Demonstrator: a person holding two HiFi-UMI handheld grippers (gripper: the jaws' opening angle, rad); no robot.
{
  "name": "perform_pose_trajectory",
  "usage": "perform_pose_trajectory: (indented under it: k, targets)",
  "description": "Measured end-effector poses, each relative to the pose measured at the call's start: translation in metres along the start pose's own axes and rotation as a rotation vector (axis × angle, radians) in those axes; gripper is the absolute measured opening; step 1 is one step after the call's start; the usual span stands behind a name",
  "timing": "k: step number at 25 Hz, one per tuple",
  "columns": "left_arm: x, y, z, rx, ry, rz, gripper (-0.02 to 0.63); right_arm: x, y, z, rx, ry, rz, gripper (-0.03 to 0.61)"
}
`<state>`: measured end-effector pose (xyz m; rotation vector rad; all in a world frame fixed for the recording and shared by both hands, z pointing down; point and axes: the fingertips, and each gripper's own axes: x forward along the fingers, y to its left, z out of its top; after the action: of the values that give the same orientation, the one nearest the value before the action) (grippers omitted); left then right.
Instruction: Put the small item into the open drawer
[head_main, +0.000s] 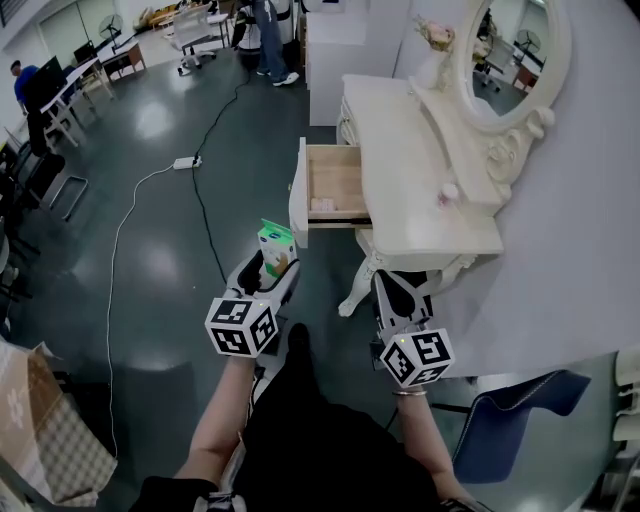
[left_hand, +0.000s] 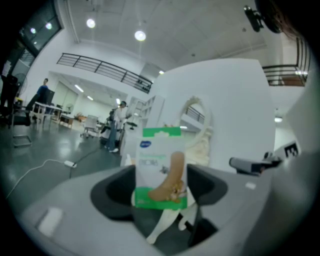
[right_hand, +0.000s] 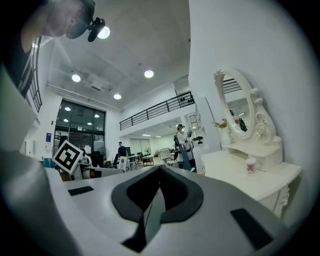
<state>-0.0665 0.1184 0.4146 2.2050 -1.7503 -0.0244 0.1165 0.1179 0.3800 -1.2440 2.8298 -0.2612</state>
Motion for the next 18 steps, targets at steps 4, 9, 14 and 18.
perform_pose_trajectory:
  k: [4,9,14,18]
  targets:
    - [0.041,0.026,0.011,-0.009,0.009,-0.012,0.324,0.046,-0.016,0.005,-0.002,-0.004,-0.008,0.005]
    - [0.091,0.062,0.029,-0.014,0.02,-0.03,0.324,0.107,-0.034,0.008,0.011,-0.002,-0.026,0.005]
    - [0.132,0.095,0.041,-0.017,0.038,-0.046,0.324,0.158,-0.05,0.011,0.006,0.012,-0.058,0.005]
    - [0.159,0.114,0.047,-0.012,0.052,-0.061,0.324,0.185,-0.062,0.012,0.005,0.016,-0.084,0.005]
